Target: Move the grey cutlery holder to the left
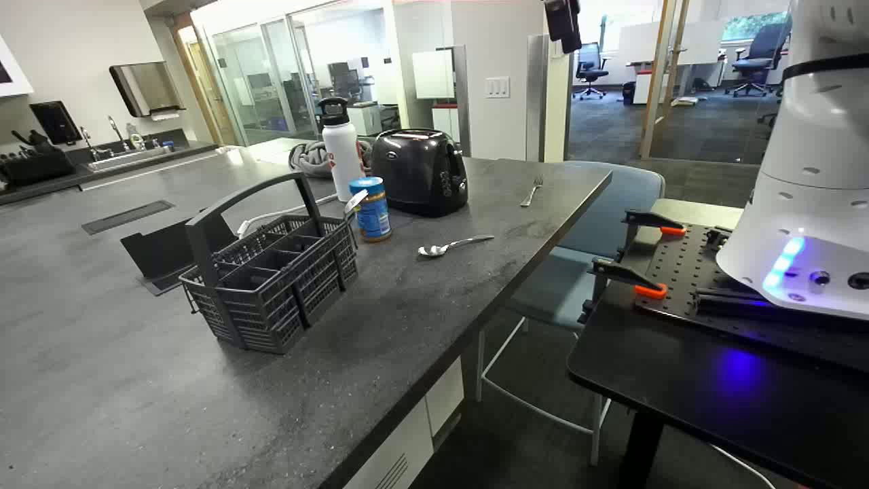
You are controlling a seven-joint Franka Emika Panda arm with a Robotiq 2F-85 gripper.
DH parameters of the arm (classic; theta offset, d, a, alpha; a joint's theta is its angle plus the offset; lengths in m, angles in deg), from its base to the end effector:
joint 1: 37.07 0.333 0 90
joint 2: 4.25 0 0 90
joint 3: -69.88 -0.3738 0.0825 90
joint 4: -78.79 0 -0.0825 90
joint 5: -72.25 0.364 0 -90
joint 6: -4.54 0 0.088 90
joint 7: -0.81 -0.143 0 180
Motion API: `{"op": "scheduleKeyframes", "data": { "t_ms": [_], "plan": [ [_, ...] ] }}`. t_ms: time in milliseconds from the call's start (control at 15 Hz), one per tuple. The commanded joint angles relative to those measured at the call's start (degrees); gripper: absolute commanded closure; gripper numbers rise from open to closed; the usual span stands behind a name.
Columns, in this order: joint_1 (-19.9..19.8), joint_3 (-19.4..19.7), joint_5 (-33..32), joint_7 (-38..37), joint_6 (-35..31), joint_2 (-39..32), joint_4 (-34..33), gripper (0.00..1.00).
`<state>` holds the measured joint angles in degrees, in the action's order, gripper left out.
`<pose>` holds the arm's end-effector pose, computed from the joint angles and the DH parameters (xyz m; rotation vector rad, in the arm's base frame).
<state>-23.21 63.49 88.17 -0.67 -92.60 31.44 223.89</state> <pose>0.2472 0.1339 0.4844 -2.9341 -0.3464 0.3668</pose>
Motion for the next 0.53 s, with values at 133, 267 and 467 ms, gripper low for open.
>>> {"op": "scheduleKeyframes", "data": {
  "t_ms": [133, 267, 467],
  "plan": [
    [-1.2, -0.9, 0.4, 0.5, 0.4, 0.0, -0.2, 0.0],
    [-1.0, -1.4, 0.0, 0.7, 0.1, -0.9, -1.1, 0.0],
    [-0.6, -3.9, 1.8, -2.5, -4.2, -4.7, -4.2, 0.0]
  ]
}}
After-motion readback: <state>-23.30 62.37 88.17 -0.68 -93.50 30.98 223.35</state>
